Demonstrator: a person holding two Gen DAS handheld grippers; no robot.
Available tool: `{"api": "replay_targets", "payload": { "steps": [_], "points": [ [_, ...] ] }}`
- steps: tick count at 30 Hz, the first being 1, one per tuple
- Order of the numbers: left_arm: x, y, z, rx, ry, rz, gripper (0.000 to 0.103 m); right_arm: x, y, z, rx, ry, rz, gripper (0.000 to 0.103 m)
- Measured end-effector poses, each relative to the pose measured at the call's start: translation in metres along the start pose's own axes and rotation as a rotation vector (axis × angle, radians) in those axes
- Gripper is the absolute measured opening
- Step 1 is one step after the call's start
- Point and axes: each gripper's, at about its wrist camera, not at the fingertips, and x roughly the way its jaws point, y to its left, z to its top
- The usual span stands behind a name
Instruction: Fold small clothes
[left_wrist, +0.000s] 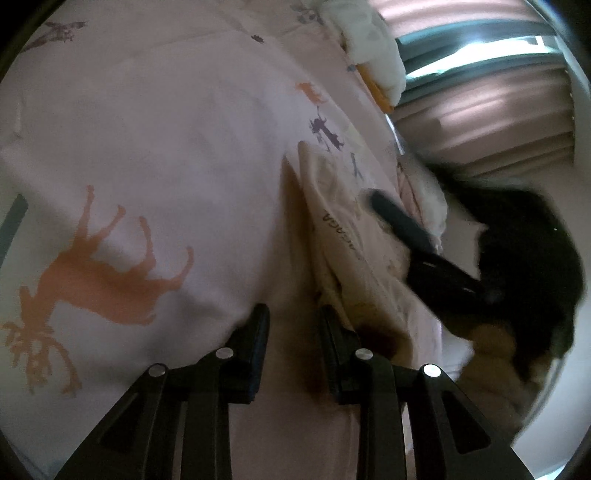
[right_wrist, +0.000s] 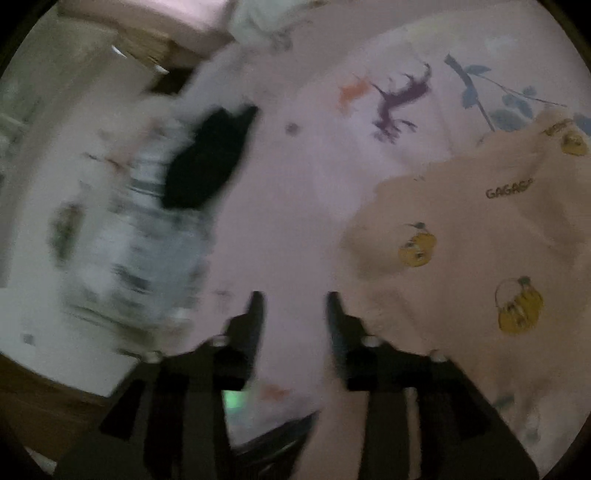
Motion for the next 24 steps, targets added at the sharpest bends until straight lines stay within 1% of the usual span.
{"api": "replay_targets", "payload": {
  "steps": [1,2,3,4,5,6,7,9,11,12,14,16,18,21,24],
  "points": [
    [0.0,0.001,0.0,-0.006,-0.001,-0.004,0.028,-0.011,0.003,-0.004,-0.021,-0.02,0.026,0.043],
    [0.0,0.001,0.001,-0.017,-0.002,-0.011,0.028,-0.021,0.006,-0.012,-0.067,-0.039,0.024,0.042],
    [-0.002,0.003,0.001,-0.027,-0.005,-0.019,0.028,-0.025,0.006,-0.021,-0.109,-0.04,0.004,0.038],
    [-0.002,0.005,0.001,-0.04,-0.01,-0.029,0.028,-0.026,0.004,-0.034,-0.145,-0.028,-0.026,0.03],
    [-0.003,0.008,0.002,-0.06,-0.016,-0.042,0.028,-0.019,-0.008,-0.053,-0.159,0.02,-0.086,0.025],
    [-0.004,0.011,0.002,-0.082,-0.02,-0.044,0.026,-0.012,-0.016,-0.061,-0.15,0.052,-0.109,0.018],
    [-0.004,0.013,0.003,-0.096,-0.02,-0.024,0.023,-0.006,-0.028,-0.075,-0.139,0.076,-0.114,0.011],
    [-0.005,0.015,0.003,-0.104,-0.024,-0.044,0.023,-0.006,-0.042,-0.098,-0.177,0.053,-0.104,0.003],
    [-0.005,0.011,0.001,-0.077,-0.034,-0.024,0.023,-0.01,-0.036,-0.11,-0.232,0.03,-0.12,0.004],
    [-0.004,0.008,0.001,-0.057,-0.041,-0.008,0.023,-0.01,-0.034,-0.111,-0.242,0.04,-0.132,0.007],
    [-0.003,0.002,-0.001,-0.015,-0.058,0.025,0.023,-0.006,-0.03,-0.112,-0.247,0.043,-0.163,0.007],
    [0.0,-0.001,0.0,0.009,-0.062,0.038,0.023,-0.009,-0.03,-0.115,-0.243,0.026,-0.179,0.008],
    [0.0,0.001,0.001,0.013,-0.054,0.025,0.023,-0.009,-0.029,-0.12,-0.286,0.012,-0.196,0.008],
    [0.0,0.009,0.003,-0.014,-0.03,-0.026,0.023,-0.007,-0.025,-0.134,-0.386,-0.021,-0.228,0.008],
    [-0.001,0.015,0.005,-0.035,-0.011,-0.074,0.023,-0.004,-0.025,-0.13,-0.384,-0.021,-0.237,0.008]
  ]
}}
